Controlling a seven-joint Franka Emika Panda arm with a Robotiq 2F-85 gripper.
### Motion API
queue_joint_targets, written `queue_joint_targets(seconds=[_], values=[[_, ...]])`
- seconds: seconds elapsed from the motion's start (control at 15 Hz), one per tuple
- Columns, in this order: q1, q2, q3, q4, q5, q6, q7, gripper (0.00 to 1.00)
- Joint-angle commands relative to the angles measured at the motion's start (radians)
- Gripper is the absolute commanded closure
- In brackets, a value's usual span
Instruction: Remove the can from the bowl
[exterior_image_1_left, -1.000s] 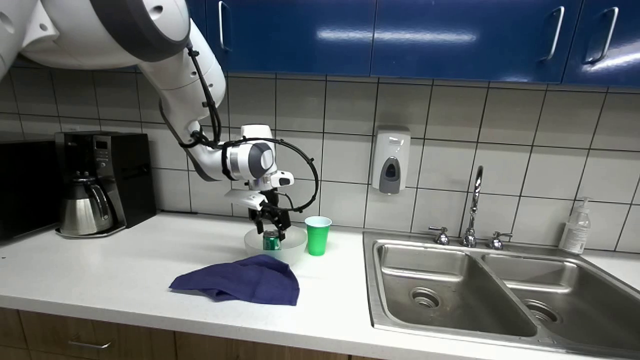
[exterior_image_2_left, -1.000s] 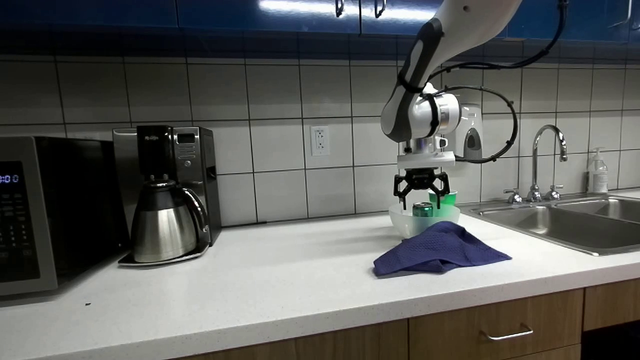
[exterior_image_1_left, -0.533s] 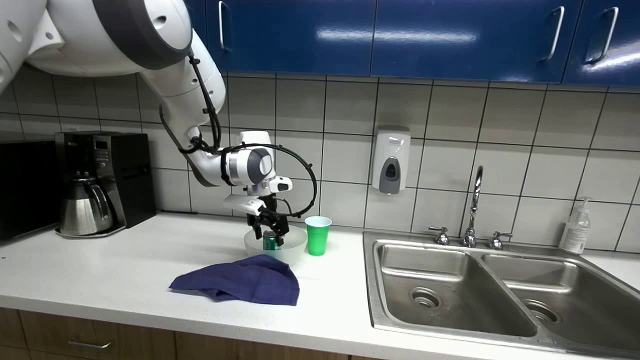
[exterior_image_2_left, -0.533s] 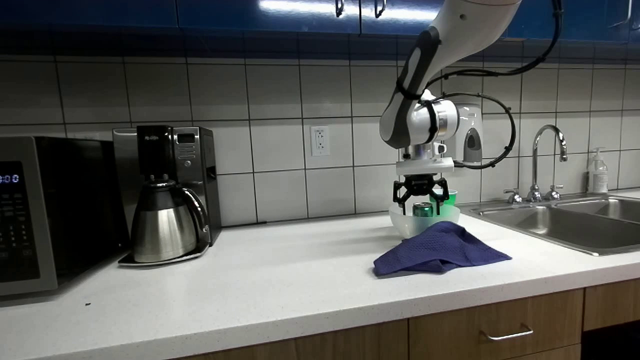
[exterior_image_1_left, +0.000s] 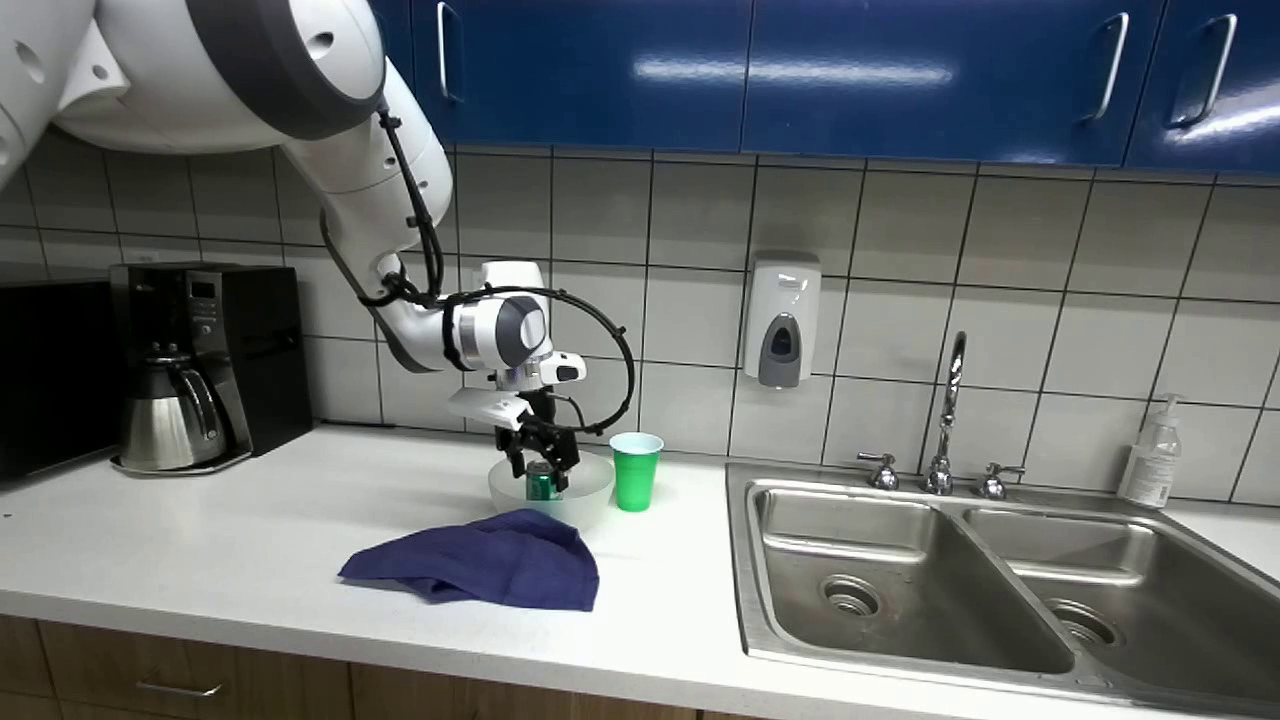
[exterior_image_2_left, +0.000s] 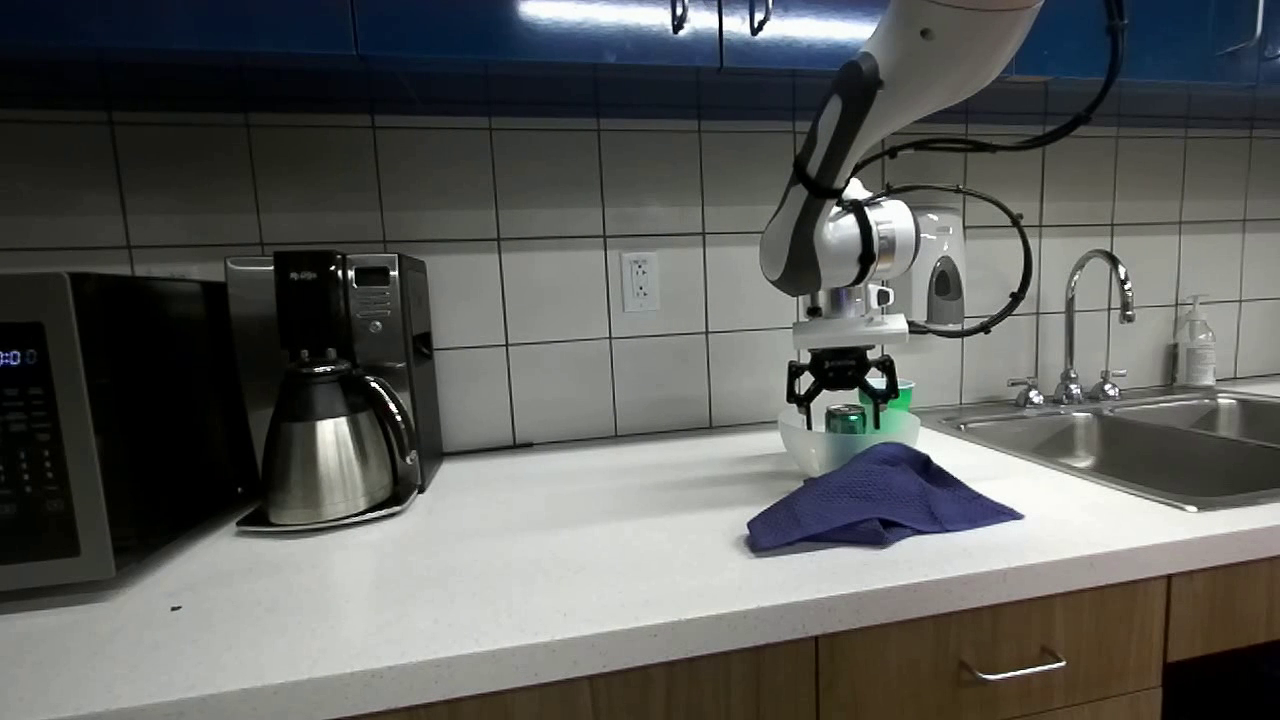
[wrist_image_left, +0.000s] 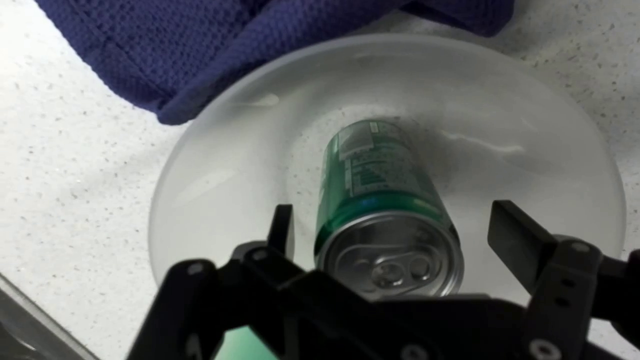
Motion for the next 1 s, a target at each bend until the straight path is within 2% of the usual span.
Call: queue_joint_targets(seconds=[0.0,0.93], values=[[-0.004,0.000,0.004,0.002,-0.003,-0.002,0.001,0.00],[-0.012,-0.010,0.012,-0.013,0.004,0.031,-0.017,0.00]])
